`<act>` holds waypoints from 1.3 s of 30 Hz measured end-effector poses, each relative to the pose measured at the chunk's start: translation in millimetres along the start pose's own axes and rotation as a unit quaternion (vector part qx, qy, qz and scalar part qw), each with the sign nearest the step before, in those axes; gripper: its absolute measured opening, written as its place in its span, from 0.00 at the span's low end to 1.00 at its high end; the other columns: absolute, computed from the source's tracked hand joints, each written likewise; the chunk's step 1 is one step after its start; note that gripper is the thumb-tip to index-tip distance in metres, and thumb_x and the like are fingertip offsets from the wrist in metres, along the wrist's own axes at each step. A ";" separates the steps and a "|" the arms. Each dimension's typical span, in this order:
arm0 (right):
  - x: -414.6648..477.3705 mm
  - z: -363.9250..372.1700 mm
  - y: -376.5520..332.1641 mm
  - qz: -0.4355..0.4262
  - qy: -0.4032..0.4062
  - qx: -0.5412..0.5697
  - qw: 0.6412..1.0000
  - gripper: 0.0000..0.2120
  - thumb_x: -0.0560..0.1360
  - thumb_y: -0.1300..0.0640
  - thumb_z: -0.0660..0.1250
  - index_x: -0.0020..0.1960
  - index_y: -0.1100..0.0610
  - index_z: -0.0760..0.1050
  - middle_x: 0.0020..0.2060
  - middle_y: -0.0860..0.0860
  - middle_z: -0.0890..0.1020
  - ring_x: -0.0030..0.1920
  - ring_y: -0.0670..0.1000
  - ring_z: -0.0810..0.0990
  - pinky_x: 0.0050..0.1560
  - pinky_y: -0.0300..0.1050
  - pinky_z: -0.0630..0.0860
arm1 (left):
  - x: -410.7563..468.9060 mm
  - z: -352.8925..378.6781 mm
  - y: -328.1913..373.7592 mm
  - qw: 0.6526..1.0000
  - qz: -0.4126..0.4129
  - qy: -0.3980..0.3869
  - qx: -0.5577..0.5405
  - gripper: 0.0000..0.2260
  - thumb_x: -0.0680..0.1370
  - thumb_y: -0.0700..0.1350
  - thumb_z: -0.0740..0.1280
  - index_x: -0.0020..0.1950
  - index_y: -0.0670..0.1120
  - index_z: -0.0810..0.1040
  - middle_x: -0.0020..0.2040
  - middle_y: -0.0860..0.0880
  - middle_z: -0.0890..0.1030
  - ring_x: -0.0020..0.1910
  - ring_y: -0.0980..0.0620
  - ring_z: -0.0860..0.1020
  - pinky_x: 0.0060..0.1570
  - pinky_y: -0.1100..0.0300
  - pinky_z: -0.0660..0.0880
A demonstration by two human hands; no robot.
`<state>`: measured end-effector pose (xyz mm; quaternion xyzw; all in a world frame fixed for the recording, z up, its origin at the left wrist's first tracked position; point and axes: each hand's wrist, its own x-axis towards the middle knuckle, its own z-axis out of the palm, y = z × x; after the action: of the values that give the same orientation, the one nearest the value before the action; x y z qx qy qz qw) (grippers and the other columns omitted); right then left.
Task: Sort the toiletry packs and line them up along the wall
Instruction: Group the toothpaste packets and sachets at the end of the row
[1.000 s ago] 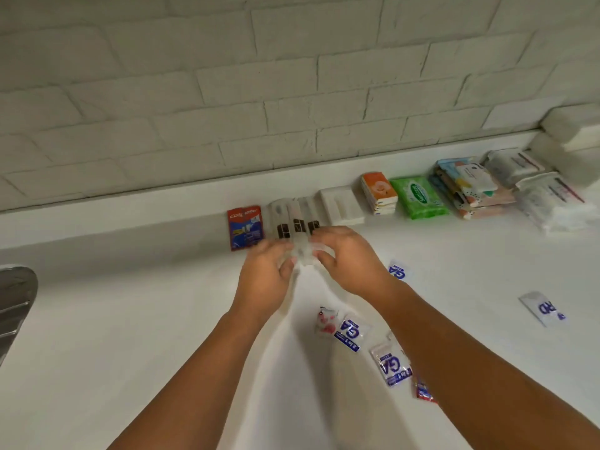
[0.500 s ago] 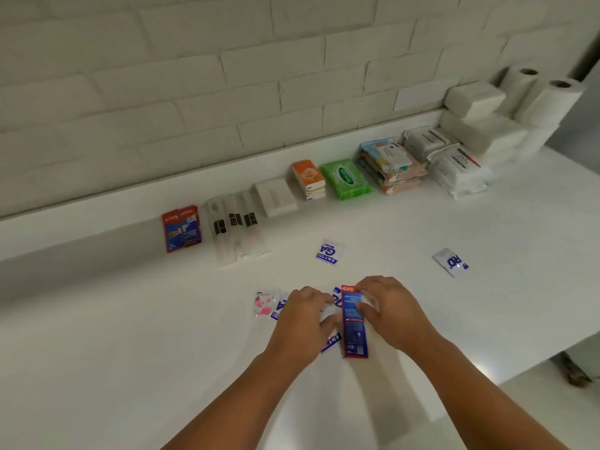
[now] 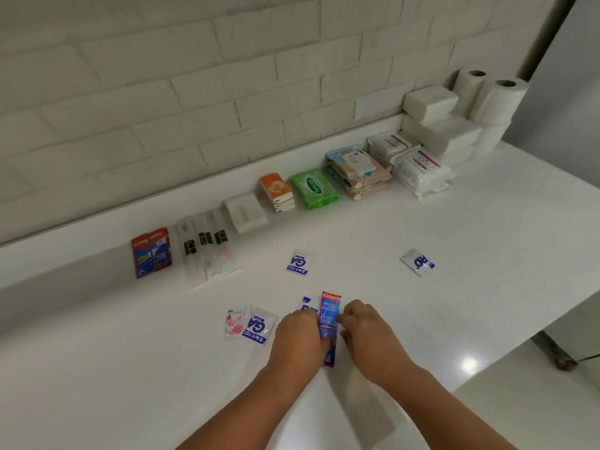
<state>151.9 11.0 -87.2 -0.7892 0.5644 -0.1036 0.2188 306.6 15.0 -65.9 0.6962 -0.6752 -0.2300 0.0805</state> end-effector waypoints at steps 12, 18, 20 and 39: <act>18.9 -22.4 -17.8 0.127 0.058 0.375 0.917 0.19 0.82 0.49 0.58 0.41 0.56 0.81 0.36 0.52 0.84 0.40 0.53 0.83 0.46 0.49 0.81 | -2.4 -18.1 13.5 0.983 0.087 0.111 -0.116 0.07 0.76 0.44 0.67 0.49 0.54 0.82 0.43 0.57 0.80 0.42 0.58 0.76 0.43 0.65 0.73; 46.2 -22.9 -41.5 0.157 0.084 0.496 0.850 0.11 0.80 0.59 0.63 0.45 0.60 0.82 0.41 0.53 0.86 0.43 0.57 0.85 0.47 0.59 0.83 | -0.6 -22.1 -7.7 0.976 0.118 0.144 -0.110 0.11 0.77 0.40 0.69 0.56 0.54 0.83 0.53 0.56 0.82 0.53 0.57 0.76 0.54 0.68 0.71; 55.5 -18.6 -50.3 0.146 0.074 0.475 0.865 0.11 0.80 0.58 0.63 0.45 0.58 0.83 0.40 0.52 0.86 0.41 0.56 0.85 0.46 0.59 0.83 | -3.8 -30.1 -18.8 0.972 0.097 0.166 -0.137 0.10 0.77 0.42 0.71 0.56 0.54 0.83 0.52 0.58 0.81 0.52 0.60 0.76 0.54 0.69 0.73; 208.1 42.3 -258.4 -0.051 -0.034 0.345 0.937 0.10 0.80 0.57 0.63 0.58 0.56 0.79 0.47 0.50 0.83 0.45 0.50 0.82 0.48 0.43 0.77 | 5.1 -157.1 -245.6 0.858 -0.188 0.272 -0.394 0.06 0.77 0.40 0.72 0.44 0.50 0.85 0.35 0.52 0.85 0.31 0.58 0.79 0.40 0.58 0.77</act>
<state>458.8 -105.1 -22.5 -0.6963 0.4449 -0.2757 0.4911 595.7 -2.7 -32.4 0.7545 -0.3360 -0.2896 0.4838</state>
